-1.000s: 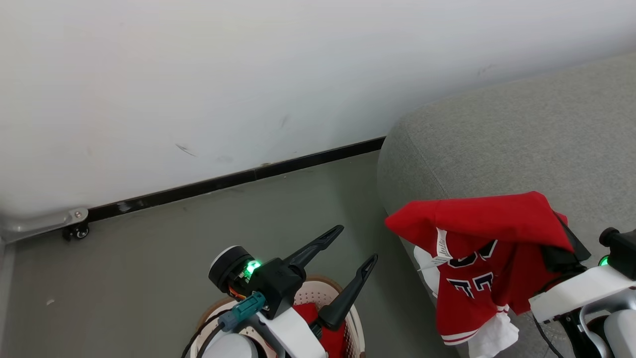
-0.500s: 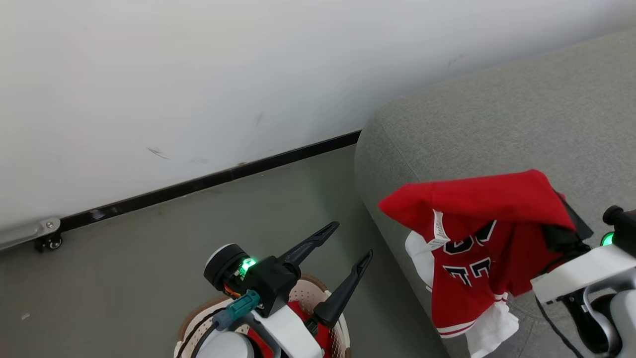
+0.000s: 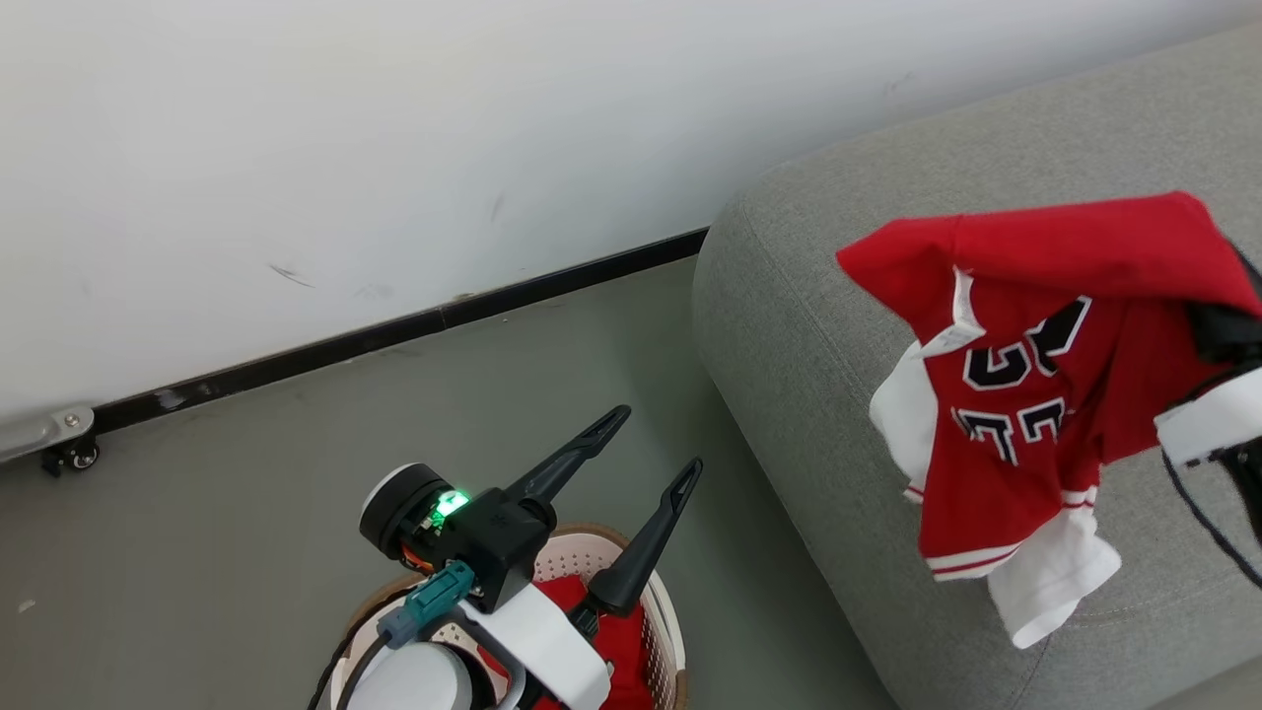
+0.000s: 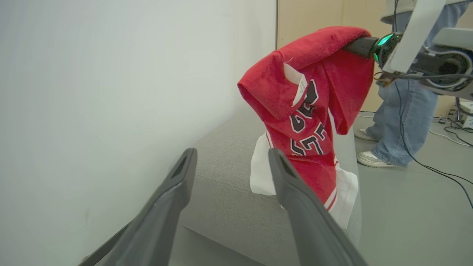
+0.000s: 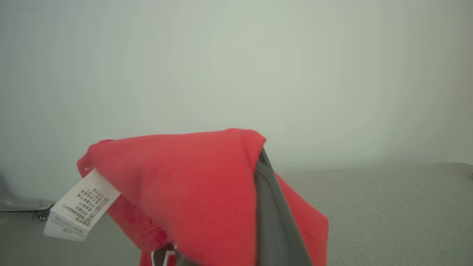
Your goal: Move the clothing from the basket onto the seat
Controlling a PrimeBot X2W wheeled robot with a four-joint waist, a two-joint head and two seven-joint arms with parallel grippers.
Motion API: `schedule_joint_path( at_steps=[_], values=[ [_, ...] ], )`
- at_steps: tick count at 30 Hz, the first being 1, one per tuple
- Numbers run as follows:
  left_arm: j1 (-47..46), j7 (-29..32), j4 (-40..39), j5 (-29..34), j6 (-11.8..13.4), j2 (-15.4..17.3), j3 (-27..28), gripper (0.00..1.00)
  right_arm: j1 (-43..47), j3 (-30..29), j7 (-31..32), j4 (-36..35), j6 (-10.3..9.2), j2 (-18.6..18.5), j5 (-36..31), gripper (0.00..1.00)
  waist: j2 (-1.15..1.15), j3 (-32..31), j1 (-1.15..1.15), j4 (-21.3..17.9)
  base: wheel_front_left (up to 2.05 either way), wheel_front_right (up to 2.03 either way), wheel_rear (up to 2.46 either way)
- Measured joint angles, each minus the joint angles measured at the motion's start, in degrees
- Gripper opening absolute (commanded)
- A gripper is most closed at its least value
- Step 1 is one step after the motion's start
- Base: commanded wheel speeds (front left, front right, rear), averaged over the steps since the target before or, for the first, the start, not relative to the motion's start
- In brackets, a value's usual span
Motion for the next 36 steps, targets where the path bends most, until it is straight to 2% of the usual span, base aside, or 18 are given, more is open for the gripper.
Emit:
schedule_joint_path(
  at_steps=[11,21,25,32,36],
  values=[
    [-1.1,1.2,-2.8,1.0,0.2,0.9,0.2,1.00,-9.4,-2.5,1.0,4.7,0.00,-4.5,0.4,0.00,0.00,2.8,0.00,1.3,0.00,0.00,0.00],
    [-2.5,2.1,-5.6,1.5,0.2,0.4,-1.4,1.00,-14.7,-4.2,1.0,12.6,0.00,-7.4,-0.7,0.00,0.00,5.9,0.00,3.2,0.00,0.00,0.00],
    [-3.3,2.7,-6.5,1.9,0.2,0.2,-2.1,1.00,-16.7,-7.8,1.0,15.8,0.00,-7.7,-0.7,0.00,0.00,7.2,0.00,4.0,0.00,0.00,0.00],
    [-4.7,3.7,-8.0,2.5,0.0,0.2,-3.0,1.00,-22.1,-13.3,0.2,20.0,0.00,-14.5,-1.2,0.00,0.00,9.6,0.00,5.2,0.00,0.00,0.00],
    [-5.5,4.2,-8.5,2.5,-0.1,0.2,-3.3,1.00,-23.3,-12.9,-0.4,21.5,0.00,-14.8,-1.8,0.00,0.00,11.0,0.00,5.8,0.00,0.00,0.00]
  ],
)
